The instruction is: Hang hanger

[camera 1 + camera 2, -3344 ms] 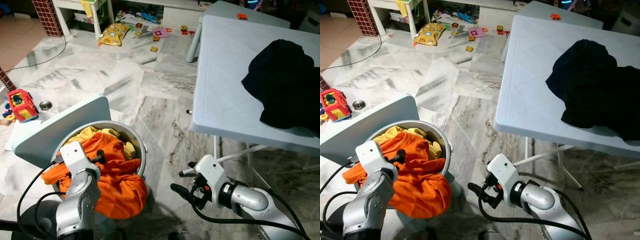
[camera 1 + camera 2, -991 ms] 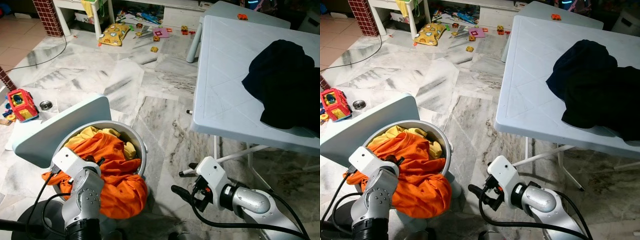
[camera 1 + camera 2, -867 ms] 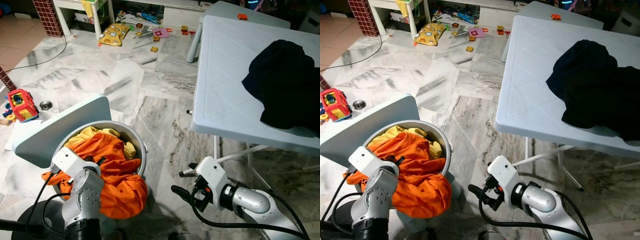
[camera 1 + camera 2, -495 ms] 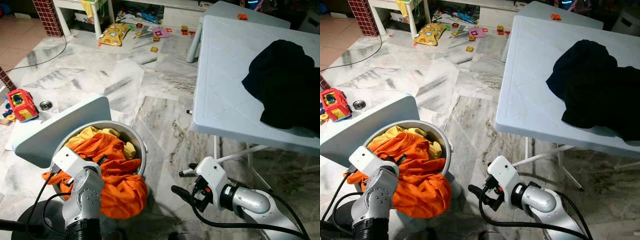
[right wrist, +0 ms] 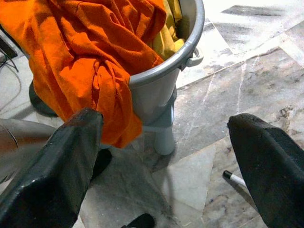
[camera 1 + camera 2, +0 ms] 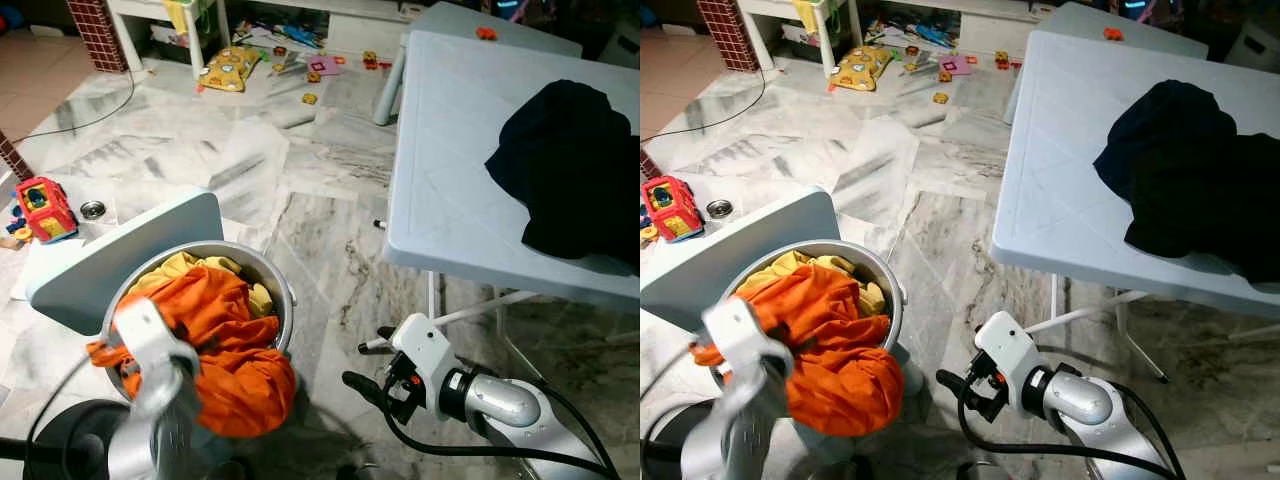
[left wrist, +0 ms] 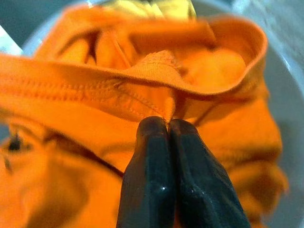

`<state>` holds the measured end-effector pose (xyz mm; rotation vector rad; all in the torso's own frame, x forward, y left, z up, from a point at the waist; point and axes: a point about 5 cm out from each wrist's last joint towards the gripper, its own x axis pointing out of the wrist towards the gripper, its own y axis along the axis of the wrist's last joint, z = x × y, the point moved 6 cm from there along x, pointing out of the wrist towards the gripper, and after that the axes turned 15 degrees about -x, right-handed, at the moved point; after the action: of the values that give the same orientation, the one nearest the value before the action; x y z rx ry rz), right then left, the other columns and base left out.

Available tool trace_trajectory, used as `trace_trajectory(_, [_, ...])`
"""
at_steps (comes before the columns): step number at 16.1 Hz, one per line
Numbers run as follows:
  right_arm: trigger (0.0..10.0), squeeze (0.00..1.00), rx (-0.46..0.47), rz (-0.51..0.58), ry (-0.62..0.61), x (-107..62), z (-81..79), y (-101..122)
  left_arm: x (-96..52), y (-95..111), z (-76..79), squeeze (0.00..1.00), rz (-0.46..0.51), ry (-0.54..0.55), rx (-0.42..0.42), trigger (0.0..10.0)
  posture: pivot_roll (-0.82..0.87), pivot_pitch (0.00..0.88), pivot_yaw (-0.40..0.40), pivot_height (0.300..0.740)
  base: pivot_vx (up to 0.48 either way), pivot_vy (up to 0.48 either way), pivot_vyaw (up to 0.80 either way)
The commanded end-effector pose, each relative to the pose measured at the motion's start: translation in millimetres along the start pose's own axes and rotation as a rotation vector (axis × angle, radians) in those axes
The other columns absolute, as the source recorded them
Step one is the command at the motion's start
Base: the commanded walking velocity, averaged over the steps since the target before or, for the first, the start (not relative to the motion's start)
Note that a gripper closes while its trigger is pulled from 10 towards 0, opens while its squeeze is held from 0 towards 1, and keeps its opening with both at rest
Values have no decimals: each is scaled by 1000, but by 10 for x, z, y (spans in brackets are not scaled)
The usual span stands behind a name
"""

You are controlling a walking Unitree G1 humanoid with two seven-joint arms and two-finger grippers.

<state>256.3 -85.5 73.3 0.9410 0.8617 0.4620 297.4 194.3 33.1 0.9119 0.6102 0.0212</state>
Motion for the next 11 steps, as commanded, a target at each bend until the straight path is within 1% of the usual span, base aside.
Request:
trace_trajectory(1, [10000, 0, -3, -6, 17, -3, -30, -16, -95, -54, 116, 0, -27, -46, 25, 0, -150, 175, -64, 740, 0, 0, 0])
trace_trajectory(4, [10000, 0, -4, -5, 20, 9, -25, -18, -178, -88, 53, 0, -48, -34, 47, 0, -145, 176, -67, 740, 0, 0, 0])
trace_trajectory(5, [10000, 0, -5, -6, 22, 12, -20, -21, -205, -149, 25, 0, -72, -26, 76, 4980, -144, 175, -68, 740, 0, 0, 0])
trace_trajectory(6, [10000, 0, -5, -5, 22, 15, -17, -22, -216, -178, 10, 0, -88, -19, 85, 10000, -146, 176, -68, 740, 0, 0, 0])
trace_trajectory(7, [10000, 0, -5, -5, 22, 16, -16, -23, -220, -185, 19, 0, -95, -24, 82, 10000, -146, 176, -68, 740, 0, 0, 0])
trace_trajectory(8, [10000, 0, -6, -6, 21, 16, -13, -29, -224, -159, 39, 1000, -89, -31, 100, 10000, -148, 174, -65, 740, 0, 0, 0])
trace_trajectory(10, [10000, 0, -5, -8, 18, 15, -9, -34, -226, -148, 51, 1000, -87, -32, 104, 10000, -149, 173, -64, 740, 0, 0, 0])
trace_trajectory(11, [10000, 0, -4, -8, 17, 15, -11, -36, -230, -137, 35, 1000, -81, -15, 112, 10000, -149, 172, -62, 740, 0, 0, 0])
